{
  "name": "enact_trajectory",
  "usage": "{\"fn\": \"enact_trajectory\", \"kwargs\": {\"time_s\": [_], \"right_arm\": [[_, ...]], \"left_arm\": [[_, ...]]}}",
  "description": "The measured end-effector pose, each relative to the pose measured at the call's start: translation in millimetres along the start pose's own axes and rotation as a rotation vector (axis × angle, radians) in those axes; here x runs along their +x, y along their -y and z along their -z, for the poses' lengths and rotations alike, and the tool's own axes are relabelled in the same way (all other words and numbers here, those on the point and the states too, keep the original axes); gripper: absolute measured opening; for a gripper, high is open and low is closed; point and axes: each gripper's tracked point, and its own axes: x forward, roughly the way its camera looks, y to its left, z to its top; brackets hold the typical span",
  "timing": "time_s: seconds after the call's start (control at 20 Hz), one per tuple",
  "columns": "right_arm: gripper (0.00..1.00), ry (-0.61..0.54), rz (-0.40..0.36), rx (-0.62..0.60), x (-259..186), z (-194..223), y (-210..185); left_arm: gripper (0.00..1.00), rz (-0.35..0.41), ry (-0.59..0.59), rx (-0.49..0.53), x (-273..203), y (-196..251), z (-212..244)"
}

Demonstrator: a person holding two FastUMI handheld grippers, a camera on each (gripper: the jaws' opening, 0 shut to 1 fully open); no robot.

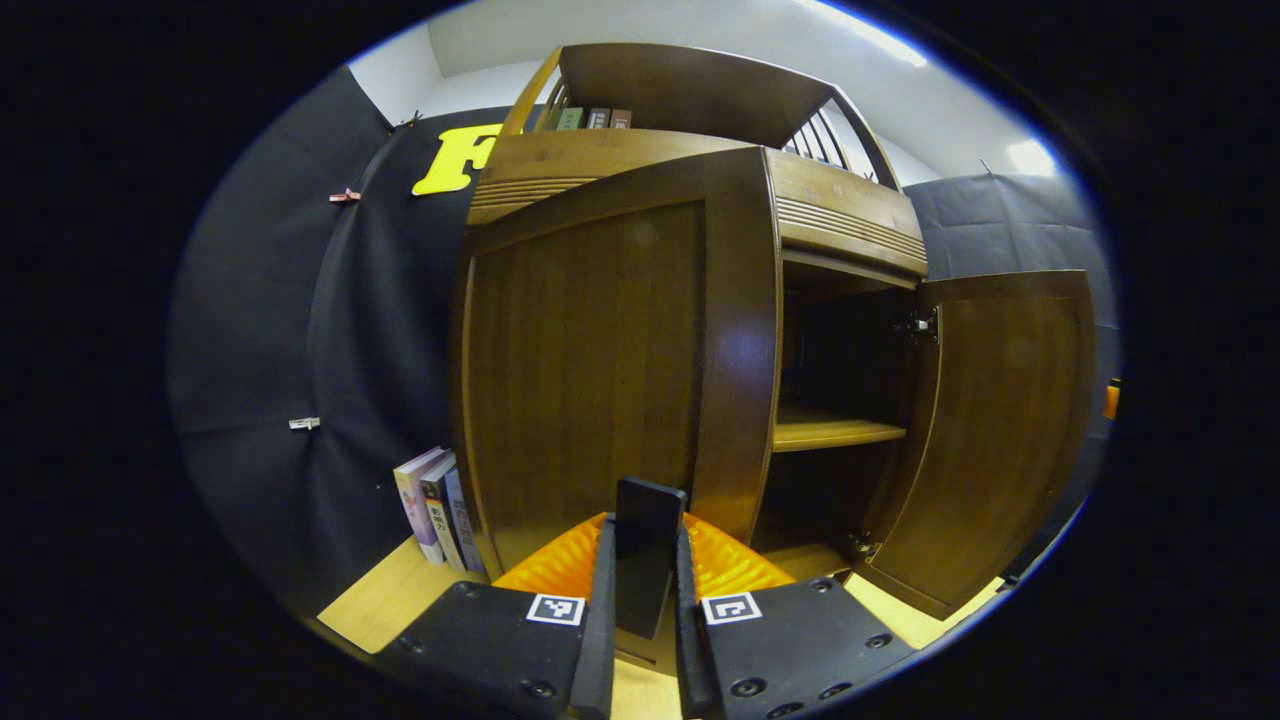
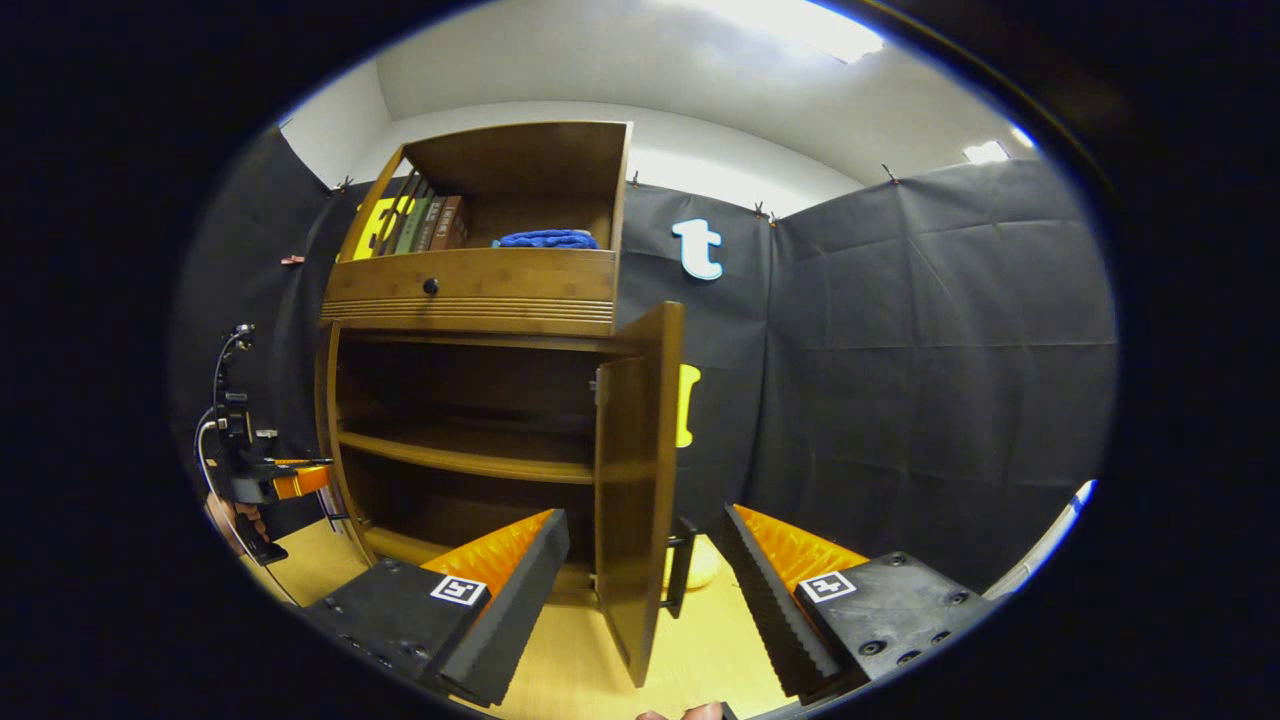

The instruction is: Open the right door of the double-door shoe cabinet with the right hand, and open the left door with the left hand.

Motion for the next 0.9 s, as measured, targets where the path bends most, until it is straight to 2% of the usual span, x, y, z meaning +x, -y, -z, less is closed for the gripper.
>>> {"fn": "enact_trajectory", "kwargs": {"time_s": [0.3, 0.5, 0.75, 0.9], "right_arm": [[0.98, 0.002, -0.068, 0.019, 2.0, 2.0, -39.8], [0.98, 0.011, -0.103, 0.023, 5.1, -0.8, -60.5], [0.98, 0.012, -0.143, 0.028, 6.3, 0.1, -87.5], [0.98, 0.011, -0.161, 0.027, 5.5, 1.3, -101.6]], "left_arm": [[0.25, -0.023, 0.002, 0.011, -31.3, -28.9, 2.1], [0.27, -0.048, 0.009, 0.006, -45.1, -47.8, 1.3], [0.2, -0.111, 0.022, -0.008, -62.5, -77.6, 2.3], [0.17, -0.111, 0.027, -0.013, -71.1, -93.8, 2.7]]}}
